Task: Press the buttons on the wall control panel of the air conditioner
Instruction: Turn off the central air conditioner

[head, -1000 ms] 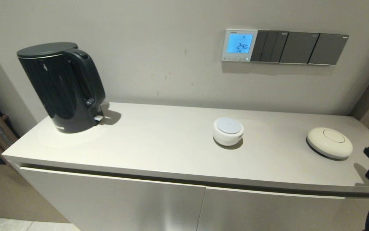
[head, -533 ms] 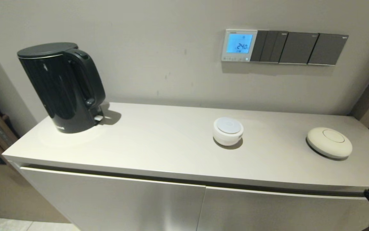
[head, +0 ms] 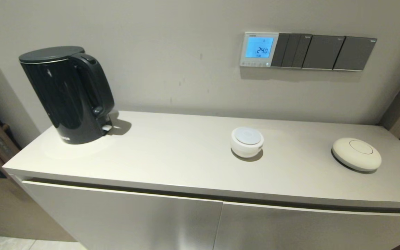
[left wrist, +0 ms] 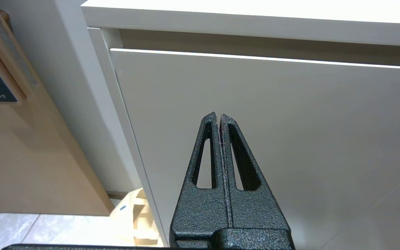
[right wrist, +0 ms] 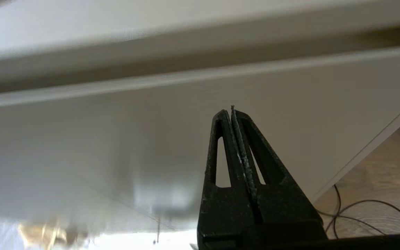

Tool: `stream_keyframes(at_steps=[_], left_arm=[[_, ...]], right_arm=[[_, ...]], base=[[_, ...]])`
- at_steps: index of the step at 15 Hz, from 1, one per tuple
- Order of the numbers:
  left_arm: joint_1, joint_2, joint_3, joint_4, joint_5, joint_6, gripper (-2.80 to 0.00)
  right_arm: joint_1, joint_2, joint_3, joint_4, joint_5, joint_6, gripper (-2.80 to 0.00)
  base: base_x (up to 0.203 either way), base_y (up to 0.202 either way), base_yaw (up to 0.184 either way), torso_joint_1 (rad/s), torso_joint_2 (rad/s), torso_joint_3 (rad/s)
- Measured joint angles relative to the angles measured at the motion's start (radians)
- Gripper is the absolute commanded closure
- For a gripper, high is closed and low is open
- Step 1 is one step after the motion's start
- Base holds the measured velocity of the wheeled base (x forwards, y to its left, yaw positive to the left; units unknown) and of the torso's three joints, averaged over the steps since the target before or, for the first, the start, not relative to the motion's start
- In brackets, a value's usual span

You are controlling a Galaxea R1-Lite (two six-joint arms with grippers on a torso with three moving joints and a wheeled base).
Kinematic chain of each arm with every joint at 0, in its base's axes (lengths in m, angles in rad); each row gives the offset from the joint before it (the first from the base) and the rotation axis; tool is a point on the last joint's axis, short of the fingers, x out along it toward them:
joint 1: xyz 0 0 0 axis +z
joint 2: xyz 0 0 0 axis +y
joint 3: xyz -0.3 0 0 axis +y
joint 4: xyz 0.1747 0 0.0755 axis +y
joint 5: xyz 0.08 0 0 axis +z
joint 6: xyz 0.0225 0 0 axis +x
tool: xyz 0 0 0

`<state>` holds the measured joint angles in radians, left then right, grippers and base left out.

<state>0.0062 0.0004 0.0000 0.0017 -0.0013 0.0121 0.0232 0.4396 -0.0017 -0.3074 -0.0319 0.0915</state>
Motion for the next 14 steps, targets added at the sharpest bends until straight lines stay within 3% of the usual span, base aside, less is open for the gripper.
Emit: stream_keyframes(at_steps=[3, 6, 10, 14], left_arm=[[0.0, 0.0, 0.0, 0.0, 0.0, 0.0, 0.0], [0.0, 0.0, 0.0, 0.0, 0.0, 0.0, 0.0], [0.001, 0.0, 0.0, 0.0, 0.0, 0.0, 0.0], [0.0, 0.0, 0.0, 0.0, 0.0, 0.0, 0.0]], right_arm=[[0.061, -0.118, 0.001, 0.172, -0.003, -0.003, 0.0], [0.07, -0.155, 0.002, 0.189, -0.006, -0.02, 0.0], [-0.004, -0.214, 0.0, 0.241, 0.012, -0.067, 0.0], [-0.024, -0.325, 0.001, 0.302, 0.022, -0.072, 0.0]], base=[[0.0, 0.0, 0.0, 0.0, 0.0, 0.0], [0.0, 0.0, 0.0, 0.0, 0.0, 0.0], [0.0, 0.0, 0.0, 0.0, 0.0, 0.0], [0.0, 0.0, 0.0, 0.0, 0.0, 0.0]])
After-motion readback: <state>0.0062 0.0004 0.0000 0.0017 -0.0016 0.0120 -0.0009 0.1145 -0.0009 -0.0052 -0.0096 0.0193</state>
